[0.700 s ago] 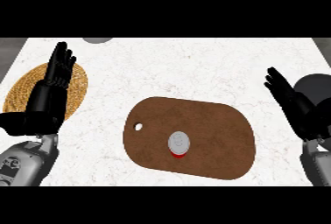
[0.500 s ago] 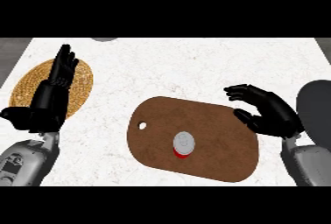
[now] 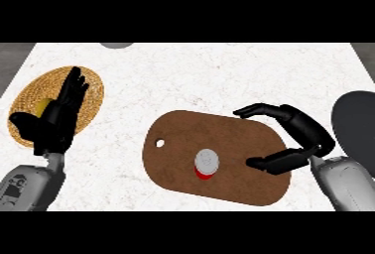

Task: Pick the can from the cutting board and place it in the pan

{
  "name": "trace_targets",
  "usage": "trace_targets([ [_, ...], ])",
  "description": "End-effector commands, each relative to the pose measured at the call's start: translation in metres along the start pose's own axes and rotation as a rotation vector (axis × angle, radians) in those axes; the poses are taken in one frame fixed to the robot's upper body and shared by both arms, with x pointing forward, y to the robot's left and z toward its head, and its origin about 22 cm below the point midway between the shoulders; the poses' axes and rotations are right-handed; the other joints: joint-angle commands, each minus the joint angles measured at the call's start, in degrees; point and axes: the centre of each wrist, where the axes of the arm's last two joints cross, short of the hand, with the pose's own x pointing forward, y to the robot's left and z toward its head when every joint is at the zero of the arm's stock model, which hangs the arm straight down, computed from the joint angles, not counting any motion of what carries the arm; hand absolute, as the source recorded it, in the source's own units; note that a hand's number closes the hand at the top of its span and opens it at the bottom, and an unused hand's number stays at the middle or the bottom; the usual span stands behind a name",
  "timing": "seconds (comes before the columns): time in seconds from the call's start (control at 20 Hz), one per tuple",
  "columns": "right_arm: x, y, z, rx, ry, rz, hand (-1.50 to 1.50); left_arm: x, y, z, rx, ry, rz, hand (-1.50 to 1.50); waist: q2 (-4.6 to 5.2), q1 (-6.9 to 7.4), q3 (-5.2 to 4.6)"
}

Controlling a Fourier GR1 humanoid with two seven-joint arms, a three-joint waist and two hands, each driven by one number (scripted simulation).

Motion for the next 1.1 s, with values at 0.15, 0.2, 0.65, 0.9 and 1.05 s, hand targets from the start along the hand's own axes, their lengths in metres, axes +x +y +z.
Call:
trace_targets([
  [0.15, 0.055, -0.081, 0.011, 0.092, -0.069, 0.231, -1.50, -0.011, 0.006, 0.003, 0.016, 0.019, -0.001, 0.00, -0.50, -0.53, -0.12],
  [0.2, 0.060, -0.090, 0.005, 0.139, -0.047, 0.279, -1.50, -0.020, -0.004, -0.004, 0.011, 0.042, 0.005, 0.00, -0.28, -0.69, -0.14],
  [0.65, 0.155, -0.099, -0.052, 0.320, 0.071, 0.500, -1.50, -0.016, 0.004, -0.008, -0.008, 0.029, 0.012, 0.00, -0.46, -0.36, -0.20],
  [0.9, 0.167, -0.056, -0.070, 0.320, 0.039, 0.566, -1.50, -0.021, 0.013, 0.002, -0.006, 0.042, 0.012, 0.00, -0.53, -0.32, -0.14],
  [1.05, 0.180, -0.044, -0.084, 0.312, 0.043, 0.530, -1.50, -0.012, -0.004, 0.017, 0.015, 0.018, 0.010, 0.00, -0.64, -0.17, -0.13],
])
